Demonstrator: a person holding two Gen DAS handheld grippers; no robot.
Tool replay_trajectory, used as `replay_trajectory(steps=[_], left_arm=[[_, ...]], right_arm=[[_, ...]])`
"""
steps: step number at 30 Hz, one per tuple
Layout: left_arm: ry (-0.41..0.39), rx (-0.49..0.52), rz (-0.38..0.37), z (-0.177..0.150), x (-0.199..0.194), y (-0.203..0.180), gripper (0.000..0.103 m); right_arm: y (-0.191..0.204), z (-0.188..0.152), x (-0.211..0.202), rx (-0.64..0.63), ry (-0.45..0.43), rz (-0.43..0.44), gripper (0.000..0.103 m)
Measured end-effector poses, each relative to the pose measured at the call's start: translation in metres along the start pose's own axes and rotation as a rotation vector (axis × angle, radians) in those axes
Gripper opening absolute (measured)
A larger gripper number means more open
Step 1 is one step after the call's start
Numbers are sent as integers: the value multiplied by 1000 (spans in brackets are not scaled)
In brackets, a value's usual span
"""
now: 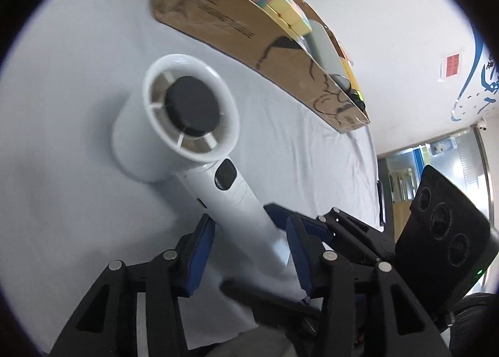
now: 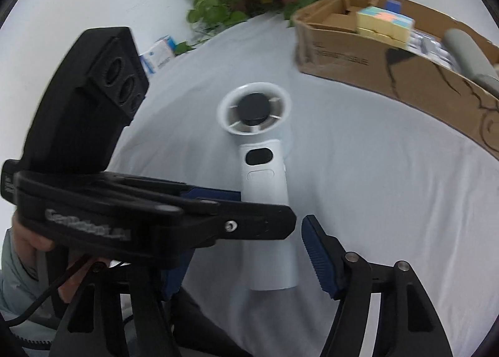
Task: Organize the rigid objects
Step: 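Grasp the white handheld fan by its handle with both grippers, then lay the white fan in the divider compartment of the tray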
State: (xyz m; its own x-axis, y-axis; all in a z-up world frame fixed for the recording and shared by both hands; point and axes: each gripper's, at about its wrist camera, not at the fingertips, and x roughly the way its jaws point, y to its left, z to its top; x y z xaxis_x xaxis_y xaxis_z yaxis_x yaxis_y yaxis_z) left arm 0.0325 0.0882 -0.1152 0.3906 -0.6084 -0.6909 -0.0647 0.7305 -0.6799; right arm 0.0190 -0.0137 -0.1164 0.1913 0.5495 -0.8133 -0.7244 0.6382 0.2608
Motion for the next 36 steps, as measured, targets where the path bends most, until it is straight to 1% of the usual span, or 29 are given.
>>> replay_trajectory(steps=[2,4,5,6,7,8,9,10,11,12,13,14,16,17,18,19,20,21,22,23,24,25,26,27,28,29,31,34,36], left_arm=[[26,34,10,2,13,-9,46],[46,65,20,5,20,-17,46],[51,74,24,7,22,-20,46],[53,80,47,9,20,-21,46],[55,89,83,12,18,-21,48],[56,100,142,14,15,-20,50],[59,103,174,16,10,-17,53],[54,101,223,18,1,-13,54],[41,103,271,21,-8,-10,54],[13,101,330,24,-24,-6,54],[-11,90,347,26,-35,-2,54],[-44,75,339,29,-47,1,54],[-80,58,291,34,-54,1,54],[-80,57,265,35,-51,-1,54],[-70,66,238,35,-45,-5,54],[-44,78,188,35,-34,-12,54],[-14,83,148,34,-20,-16,54],[9,91,127,34,-10,-20,54],[37,100,109,34,4,-24,54],[58,98,94,33,16,-26,54],[76,88,81,34,25,-27,53],[95,77,73,33,35,-26,52],[108,72,73,31,42,-25,47],[96,74,65,30,44,-26,46],[88,79,75,27,46,-26,39],[84,77,85,26,47,-26,35],[49,70,80,25,43,-24,34],[-12,72,96,32,24,-19,35],[-69,96,92,42,7,-26,35]], right_arm=[[-11,-4,-4,13,-20,-66,58],[-23,-9,-7,39,-32,-113,45],[-30,-12,-9,56,-31,-132,42],[-35,-16,-10,56,-33,-163,40],[-36,-19,-9,46,-36,-178,39],[-38,-22,-11,38,-48,-181,39],[-41,-24,-11,42,-59,-179,37],[-44,-28,-15,53,-68,-165,35],[-48,-29,-15,79,-69,-124,34],[-52,-29,-14,126,-67,-65,32],[-64,-31,-15,217,-64,37,32],[-76,-33,-15,299,-61,120,32],[-103,-40,-11,498,-54,302,33],[-114,-44,-10,568,-62,363,33],[-121,-46,-11,594,-69,376,35],[-123,-47,-12,587,-75,351,40],[-122,-46,-21,547,-90,270,46],[-118,-47,-31,498,-104,197,56],[-111,-46,-42,427,-128,100,56],[-105,-42,-49,374,-148,25,56],[-98,-42,-54,318,-163,-38,56],[-89,-43,-58,254,-155,-84,54],[-82,-44,-58,197,-125,-114,53],[-76,-45,-54,160,-93,-126,46],[-69,-49,-54,146,-81,-117,41],[-65,-49,-48,133,-63,-120,28],[-54,-49,-36,100,-37,-149,28],[-49,-45,-34,77,-44,-178,27],[-42,-36,-38,51,-76,-200,27]])
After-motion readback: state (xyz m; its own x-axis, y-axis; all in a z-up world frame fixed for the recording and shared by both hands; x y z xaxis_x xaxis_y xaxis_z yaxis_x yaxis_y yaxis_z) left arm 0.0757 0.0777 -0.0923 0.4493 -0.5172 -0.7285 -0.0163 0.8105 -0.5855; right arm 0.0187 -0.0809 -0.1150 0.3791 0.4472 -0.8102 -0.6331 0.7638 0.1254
